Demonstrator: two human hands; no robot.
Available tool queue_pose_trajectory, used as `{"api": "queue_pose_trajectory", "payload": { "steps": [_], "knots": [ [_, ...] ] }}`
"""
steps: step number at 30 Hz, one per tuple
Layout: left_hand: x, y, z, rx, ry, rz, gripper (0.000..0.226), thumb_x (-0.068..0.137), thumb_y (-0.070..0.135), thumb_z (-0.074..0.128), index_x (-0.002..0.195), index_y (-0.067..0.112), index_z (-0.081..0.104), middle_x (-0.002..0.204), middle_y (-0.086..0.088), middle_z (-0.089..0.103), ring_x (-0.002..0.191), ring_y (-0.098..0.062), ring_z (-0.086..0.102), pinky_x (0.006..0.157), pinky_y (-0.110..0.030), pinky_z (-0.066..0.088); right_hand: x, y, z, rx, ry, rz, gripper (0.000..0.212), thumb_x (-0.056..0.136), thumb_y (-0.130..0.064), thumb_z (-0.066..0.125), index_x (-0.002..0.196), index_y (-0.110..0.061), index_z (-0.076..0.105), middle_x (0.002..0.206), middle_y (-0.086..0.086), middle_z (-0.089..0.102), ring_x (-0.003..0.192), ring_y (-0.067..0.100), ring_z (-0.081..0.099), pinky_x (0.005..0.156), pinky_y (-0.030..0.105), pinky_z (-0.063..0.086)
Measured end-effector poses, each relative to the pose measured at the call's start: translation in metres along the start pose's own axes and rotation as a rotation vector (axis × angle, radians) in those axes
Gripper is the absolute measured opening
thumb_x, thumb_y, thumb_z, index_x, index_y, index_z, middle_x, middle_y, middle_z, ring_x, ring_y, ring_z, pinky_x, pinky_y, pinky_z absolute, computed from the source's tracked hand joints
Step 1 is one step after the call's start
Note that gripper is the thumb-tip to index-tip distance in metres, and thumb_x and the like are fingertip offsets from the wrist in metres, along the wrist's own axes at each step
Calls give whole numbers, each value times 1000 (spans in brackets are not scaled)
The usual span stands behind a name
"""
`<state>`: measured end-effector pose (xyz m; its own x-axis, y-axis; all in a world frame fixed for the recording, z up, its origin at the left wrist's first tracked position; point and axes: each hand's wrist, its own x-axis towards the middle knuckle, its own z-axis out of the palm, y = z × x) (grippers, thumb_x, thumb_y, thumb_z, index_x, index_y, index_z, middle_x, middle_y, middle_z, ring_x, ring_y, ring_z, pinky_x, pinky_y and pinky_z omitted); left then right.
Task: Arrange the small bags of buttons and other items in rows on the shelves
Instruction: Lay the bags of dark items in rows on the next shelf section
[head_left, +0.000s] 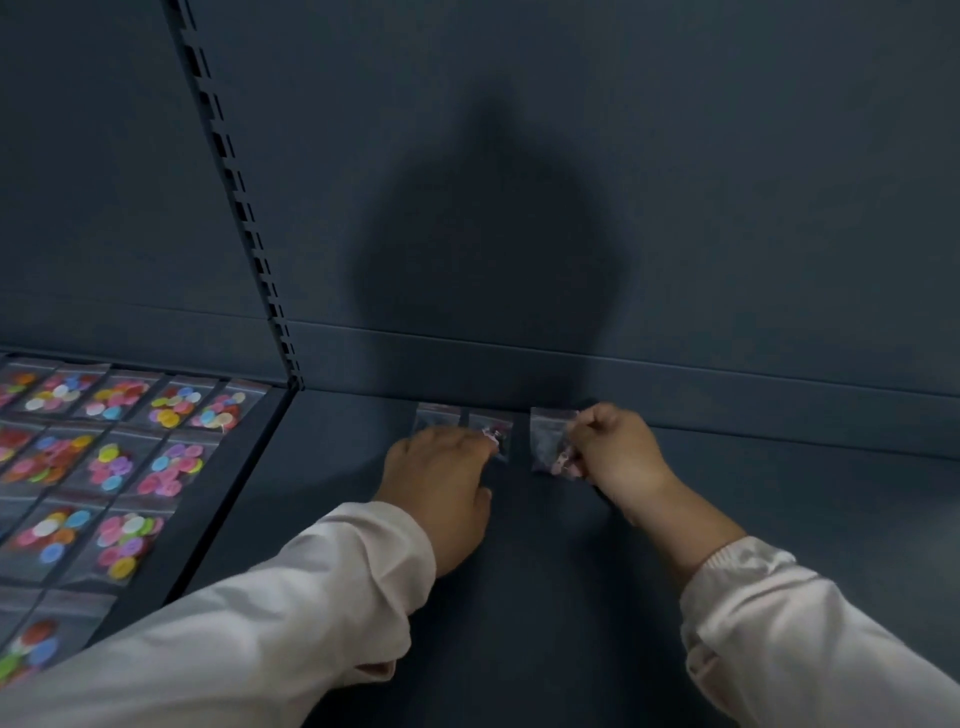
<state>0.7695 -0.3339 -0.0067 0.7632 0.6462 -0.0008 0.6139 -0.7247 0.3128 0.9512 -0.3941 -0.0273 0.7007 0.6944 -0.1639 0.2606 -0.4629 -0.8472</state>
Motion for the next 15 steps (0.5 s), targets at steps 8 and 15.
{"api": "queue_pose_trajectory", "payload": {
  "steps": [8, 15],
  "knots": [
    [6, 3, 13, 245, -192, 119, 72, 95, 50, 34, 150, 17, 2, 159, -1, -3, 146, -20, -5, 117, -36, -4, -40, 10, -4, -712, -81, -489, 48, 97, -32, 42, 142, -16, 37, 151, 5, 32, 139, 20, 28, 111, 23, 19],
    [10, 1, 21, 233, -254, 110, 76, 92, 56, 34, 150, 17, 6, 159, -2, -3, 146, -18, -1, 118, -36, -2, -41, 27, 1, -861, -247, -516, 60, 98, -45, 31, 150, -20, 14, 159, -1, 7, 145, 12, 1, 113, 22, -3]
  ]
}}
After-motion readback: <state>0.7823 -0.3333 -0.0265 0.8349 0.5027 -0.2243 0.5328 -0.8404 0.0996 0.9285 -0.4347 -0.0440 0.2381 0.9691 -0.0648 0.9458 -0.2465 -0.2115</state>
